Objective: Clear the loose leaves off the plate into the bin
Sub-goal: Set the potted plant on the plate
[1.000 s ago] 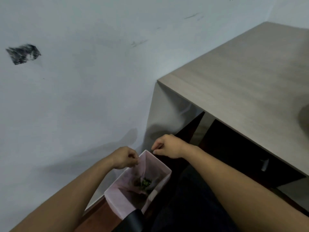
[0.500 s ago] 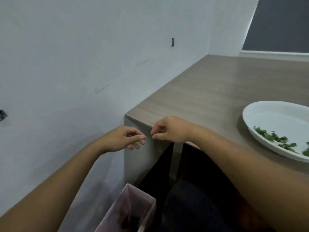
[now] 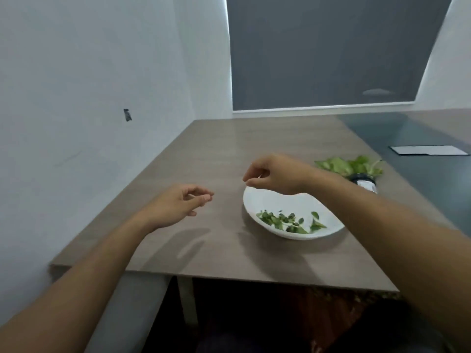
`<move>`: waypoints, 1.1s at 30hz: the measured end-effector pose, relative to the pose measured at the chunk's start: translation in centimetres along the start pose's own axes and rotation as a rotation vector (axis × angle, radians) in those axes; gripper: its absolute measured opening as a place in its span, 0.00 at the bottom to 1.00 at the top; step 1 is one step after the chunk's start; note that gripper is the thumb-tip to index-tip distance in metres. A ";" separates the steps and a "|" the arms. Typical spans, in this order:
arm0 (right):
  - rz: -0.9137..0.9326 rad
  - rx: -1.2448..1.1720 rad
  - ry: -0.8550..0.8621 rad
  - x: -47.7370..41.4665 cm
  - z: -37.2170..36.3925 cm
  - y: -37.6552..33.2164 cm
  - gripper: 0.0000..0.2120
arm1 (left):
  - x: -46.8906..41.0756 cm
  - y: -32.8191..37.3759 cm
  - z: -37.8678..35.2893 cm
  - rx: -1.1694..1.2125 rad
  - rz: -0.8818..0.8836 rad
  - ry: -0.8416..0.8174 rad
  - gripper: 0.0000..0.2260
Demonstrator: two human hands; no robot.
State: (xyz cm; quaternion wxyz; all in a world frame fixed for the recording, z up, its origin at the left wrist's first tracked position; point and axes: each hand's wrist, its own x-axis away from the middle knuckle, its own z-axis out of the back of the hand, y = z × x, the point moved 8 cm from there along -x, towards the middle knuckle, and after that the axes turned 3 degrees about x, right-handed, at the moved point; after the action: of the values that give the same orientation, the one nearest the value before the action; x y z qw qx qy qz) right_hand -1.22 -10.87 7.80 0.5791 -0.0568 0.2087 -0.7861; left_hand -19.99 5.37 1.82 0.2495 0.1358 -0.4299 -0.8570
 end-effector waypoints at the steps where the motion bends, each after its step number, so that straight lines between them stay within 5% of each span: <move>1: -0.058 0.025 0.014 0.9 1.0 2.4 0.08 | -1.3 0.4 -1.5 -0.014 -0.006 -0.020 0.11; 14: -0.734 0.102 0.312 12.2 6.0 24.4 0.11 | -12.4 2.4 -14.2 -0.378 -0.148 -0.059 0.27; 18: -0.874 -0.008 0.359 13.0 5.3 27.0 0.30 | -14.0 1.4 -15.2 -0.386 -0.152 -0.078 0.29; 23: -0.967 -0.177 0.228 13.1 2.9 28.8 0.34 | -14.2 0.8 -15.7 -0.370 -0.187 -0.089 0.30; 28: -0.944 -0.279 0.369 13.4 3.1 30.0 0.27 | -14.2 3.1 -16.0 -0.406 -0.345 -0.069 0.20; 33: -0.861 -0.242 0.572 13.5 4.8 30.0 0.32 | -13.7 4.3 -20.4 -0.517 -0.379 -0.357 0.22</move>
State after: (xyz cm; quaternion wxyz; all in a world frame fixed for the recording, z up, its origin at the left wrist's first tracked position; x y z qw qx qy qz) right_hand 22.59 -32.04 -1.72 0.1131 0.0128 0.4053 -0.9070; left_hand 1.95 -2.99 -6.55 0.0332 -0.0064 -0.2029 -0.9786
